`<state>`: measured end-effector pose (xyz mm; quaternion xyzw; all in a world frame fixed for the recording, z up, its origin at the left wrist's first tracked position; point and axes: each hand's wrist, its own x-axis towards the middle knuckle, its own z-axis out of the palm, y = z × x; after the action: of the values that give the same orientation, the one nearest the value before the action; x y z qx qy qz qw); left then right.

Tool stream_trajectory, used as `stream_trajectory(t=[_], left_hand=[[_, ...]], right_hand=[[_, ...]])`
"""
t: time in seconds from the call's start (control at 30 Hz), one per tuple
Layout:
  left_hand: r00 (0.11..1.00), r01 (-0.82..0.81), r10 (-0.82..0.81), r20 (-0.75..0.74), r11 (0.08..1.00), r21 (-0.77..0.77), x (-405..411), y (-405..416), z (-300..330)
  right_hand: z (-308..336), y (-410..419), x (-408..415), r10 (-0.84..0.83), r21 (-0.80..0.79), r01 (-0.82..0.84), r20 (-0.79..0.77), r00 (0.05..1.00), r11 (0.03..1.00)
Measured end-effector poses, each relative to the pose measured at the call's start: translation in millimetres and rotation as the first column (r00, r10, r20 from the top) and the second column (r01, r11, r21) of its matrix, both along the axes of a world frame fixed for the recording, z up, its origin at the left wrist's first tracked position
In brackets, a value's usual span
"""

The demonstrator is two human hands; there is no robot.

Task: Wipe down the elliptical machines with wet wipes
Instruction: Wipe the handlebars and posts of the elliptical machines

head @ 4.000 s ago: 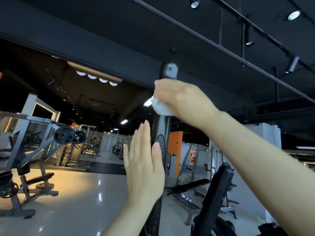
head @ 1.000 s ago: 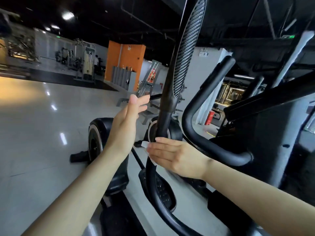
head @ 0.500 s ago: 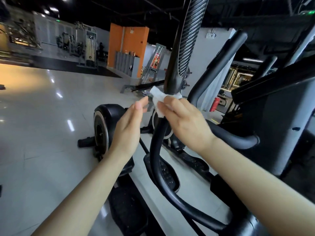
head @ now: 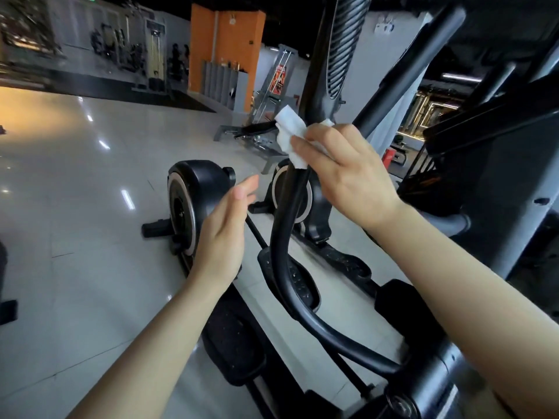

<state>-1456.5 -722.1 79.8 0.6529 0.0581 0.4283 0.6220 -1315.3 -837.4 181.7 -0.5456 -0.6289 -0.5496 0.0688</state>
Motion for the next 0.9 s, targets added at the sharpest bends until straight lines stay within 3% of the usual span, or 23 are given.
stream_trajectory(t=[0.13, 0.43, 0.67, 0.9], left_hand=[[0.999, 0.036, -0.037, -0.036, 0.999, -0.033, 8, -9, -17], [0.996, -0.005, 0.001, -0.092, 0.999, -0.045, 13, -15, -35], [0.999, 0.000, 0.002, -0.040, 0.999, 0.037, 10, -8, -27], [0.999, -0.026, 0.027, -0.042, 0.999, 0.037, 11, -3, -29]], right_hand=[[-23, 0, 1, 0.019, -0.020, -0.021, -0.083, 0.996, 1.000], [-139, -13, -4, -0.025, -0.296, -0.046, -0.230, 0.973, 0.954], [-143, -28, -3, -0.115, -0.340, 0.074, -0.103, 0.988, 0.938], [-79, -14, 4, 0.044, -0.201, -0.042, 0.002, 0.999, 0.979]])
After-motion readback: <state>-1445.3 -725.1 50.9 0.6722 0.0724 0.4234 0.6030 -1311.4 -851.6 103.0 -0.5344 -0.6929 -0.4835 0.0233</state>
